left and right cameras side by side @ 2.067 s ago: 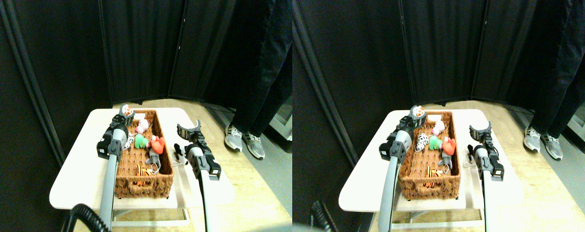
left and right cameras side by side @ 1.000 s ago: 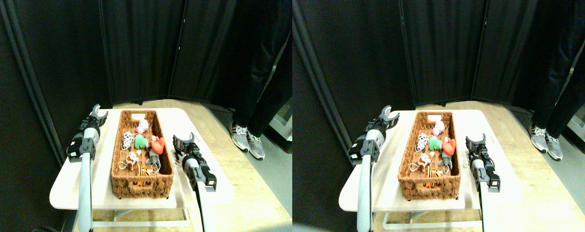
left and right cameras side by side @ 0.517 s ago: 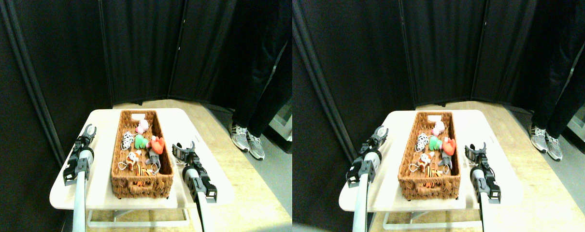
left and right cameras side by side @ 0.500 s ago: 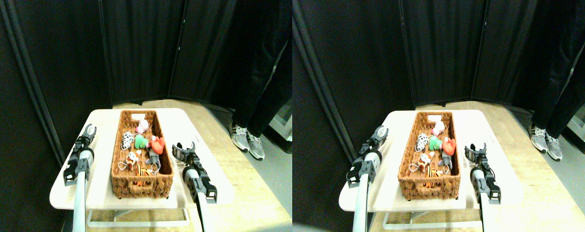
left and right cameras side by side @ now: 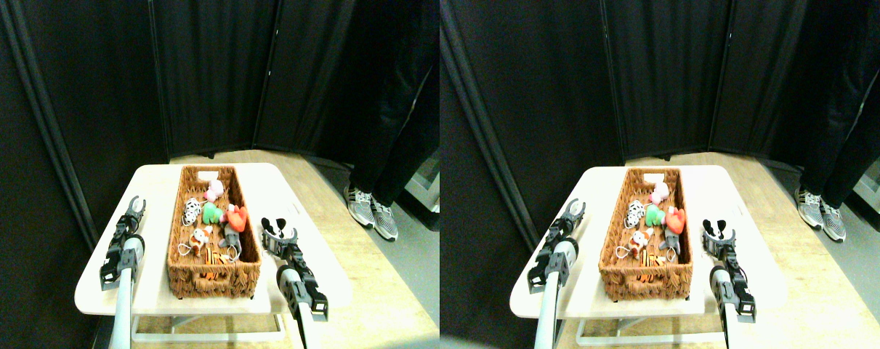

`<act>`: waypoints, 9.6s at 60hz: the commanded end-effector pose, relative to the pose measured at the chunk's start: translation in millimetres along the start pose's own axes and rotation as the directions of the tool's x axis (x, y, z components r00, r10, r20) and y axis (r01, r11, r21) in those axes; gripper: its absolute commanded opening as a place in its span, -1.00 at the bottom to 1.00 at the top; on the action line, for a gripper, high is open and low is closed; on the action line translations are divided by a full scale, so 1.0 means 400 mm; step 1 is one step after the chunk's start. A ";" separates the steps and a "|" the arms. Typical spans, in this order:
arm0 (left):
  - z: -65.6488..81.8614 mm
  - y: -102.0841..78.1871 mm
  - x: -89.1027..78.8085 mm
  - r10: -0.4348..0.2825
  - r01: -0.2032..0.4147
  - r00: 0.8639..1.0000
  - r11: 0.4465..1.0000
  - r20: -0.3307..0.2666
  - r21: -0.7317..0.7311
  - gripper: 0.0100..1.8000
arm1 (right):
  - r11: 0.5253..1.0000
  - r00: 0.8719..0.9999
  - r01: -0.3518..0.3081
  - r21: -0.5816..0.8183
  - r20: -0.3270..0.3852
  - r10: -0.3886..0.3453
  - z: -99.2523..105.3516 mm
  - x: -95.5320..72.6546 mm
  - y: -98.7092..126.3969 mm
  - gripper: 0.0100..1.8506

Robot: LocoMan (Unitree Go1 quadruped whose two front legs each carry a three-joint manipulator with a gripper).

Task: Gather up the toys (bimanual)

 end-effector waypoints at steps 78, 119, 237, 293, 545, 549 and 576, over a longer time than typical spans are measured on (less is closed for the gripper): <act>0.029 -0.006 -0.031 -0.096 0.096 0.991 0.995 0.088 0.002 -0.97 | 0.928 0.957 -0.281 -0.245 -0.148 0.251 -0.153 0.014 0.365 -1.00; 0.057 -0.015 -0.072 -0.115 0.113 0.984 0.993 0.139 0.020 -0.97 | 0.938 0.903 -0.279 -0.208 -0.388 0.182 -0.341 0.028 0.341 -1.00; -0.114 -0.005 -0.065 -0.014 0.018 0.999 0.997 0.048 -0.081 -0.17 | 0.953 0.928 -0.262 -0.151 -0.311 0.206 -0.225 0.013 0.314 -0.02; -0.155 0.072 -0.029 0.014 0.000 0.997 0.983 0.075 -0.181 -0.11 | 0.947 0.921 -0.280 -0.154 -0.321 0.221 -0.255 -0.009 0.323 -0.04; 0.003 -0.060 0.020 -0.016 0.019 0.996 0.999 -0.086 0.036 -0.70 | 0.998 0.994 -0.047 -0.044 -0.097 0.042 -0.038 -0.004 0.064 -0.02; -0.004 -0.066 0.020 -0.017 0.019 0.996 1.000 -0.090 0.022 -0.70 | 0.997 0.991 -0.046 -0.065 -0.131 0.037 -0.039 -0.005 0.065 0.00; -0.019 -0.094 0.014 -0.036 0.039 0.995 0.999 -0.096 0.028 -0.68 | 0.998 0.996 0.048 -0.046 -0.077 -0.051 0.006 0.057 0.013 -0.20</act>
